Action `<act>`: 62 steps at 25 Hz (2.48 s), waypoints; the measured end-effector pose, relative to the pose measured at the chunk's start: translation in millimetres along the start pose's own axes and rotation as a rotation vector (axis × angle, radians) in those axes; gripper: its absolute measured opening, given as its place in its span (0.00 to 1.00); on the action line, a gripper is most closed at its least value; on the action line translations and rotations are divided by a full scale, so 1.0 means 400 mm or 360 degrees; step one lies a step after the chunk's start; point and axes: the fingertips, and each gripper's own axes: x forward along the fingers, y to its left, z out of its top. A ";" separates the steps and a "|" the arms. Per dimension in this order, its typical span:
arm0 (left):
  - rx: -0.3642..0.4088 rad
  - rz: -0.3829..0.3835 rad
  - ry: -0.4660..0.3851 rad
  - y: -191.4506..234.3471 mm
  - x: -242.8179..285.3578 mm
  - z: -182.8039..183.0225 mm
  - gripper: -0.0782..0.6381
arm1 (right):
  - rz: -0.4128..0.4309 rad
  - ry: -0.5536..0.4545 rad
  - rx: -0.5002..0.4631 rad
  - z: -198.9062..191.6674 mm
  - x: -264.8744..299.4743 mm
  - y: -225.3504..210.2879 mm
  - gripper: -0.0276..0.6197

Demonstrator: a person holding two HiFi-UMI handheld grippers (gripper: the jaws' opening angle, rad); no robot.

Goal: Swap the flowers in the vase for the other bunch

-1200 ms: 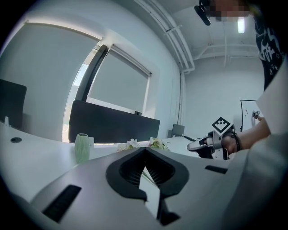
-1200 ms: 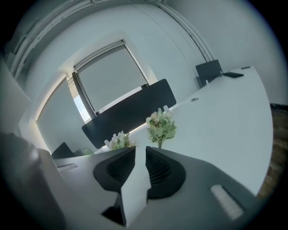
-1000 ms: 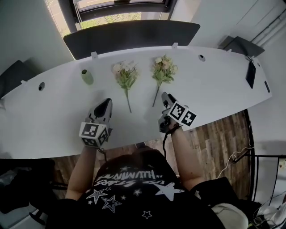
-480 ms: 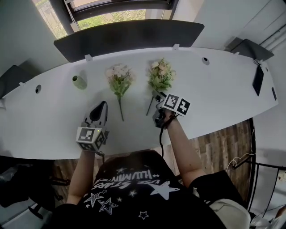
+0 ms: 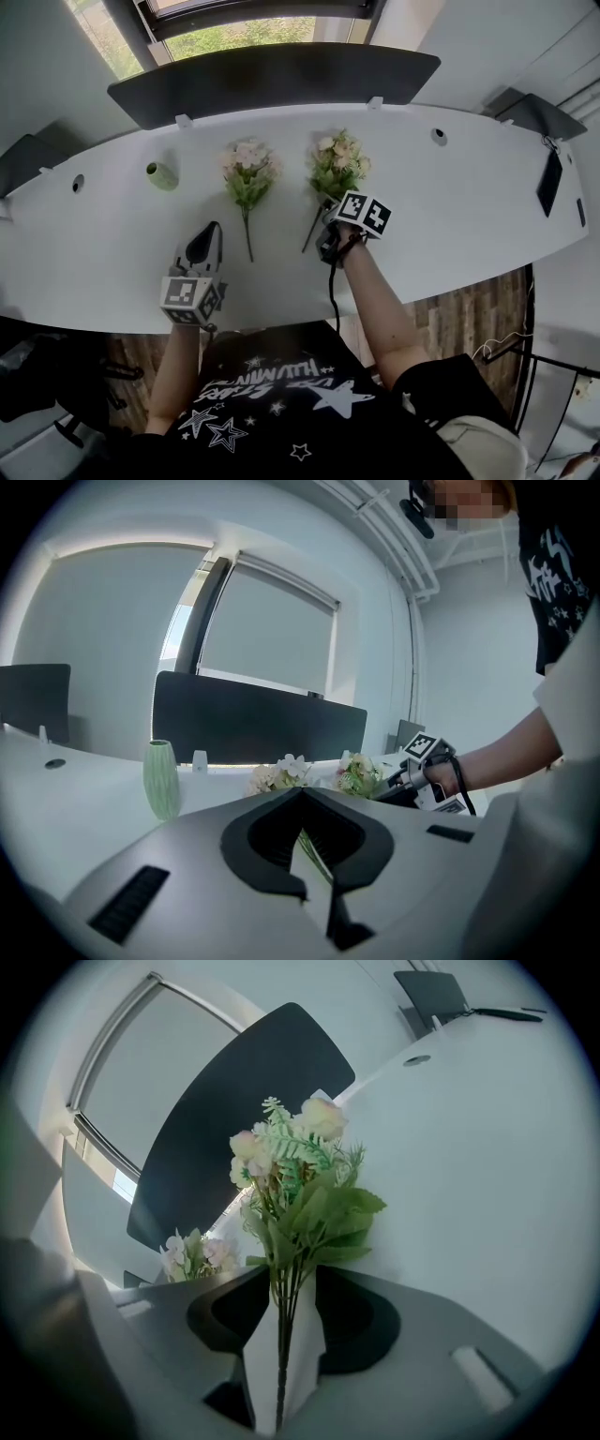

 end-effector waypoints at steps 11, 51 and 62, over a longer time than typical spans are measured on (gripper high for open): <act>-0.0005 -0.0010 -0.0044 0.068 -0.045 0.007 0.12 | -0.0024 -0.0045 0.0062 -0.004 -0.008 0.006 0.15; 0.0214 0.0013 -0.0230 0.446 -0.110 0.131 0.16 | 0.1173 -0.0776 -0.0611 -0.046 -0.136 0.986 0.14; 0.0268 -0.0014 -0.0135 0.474 -0.004 0.090 0.48 | 0.1240 -0.0821 -0.0798 -0.017 -0.034 1.123 0.14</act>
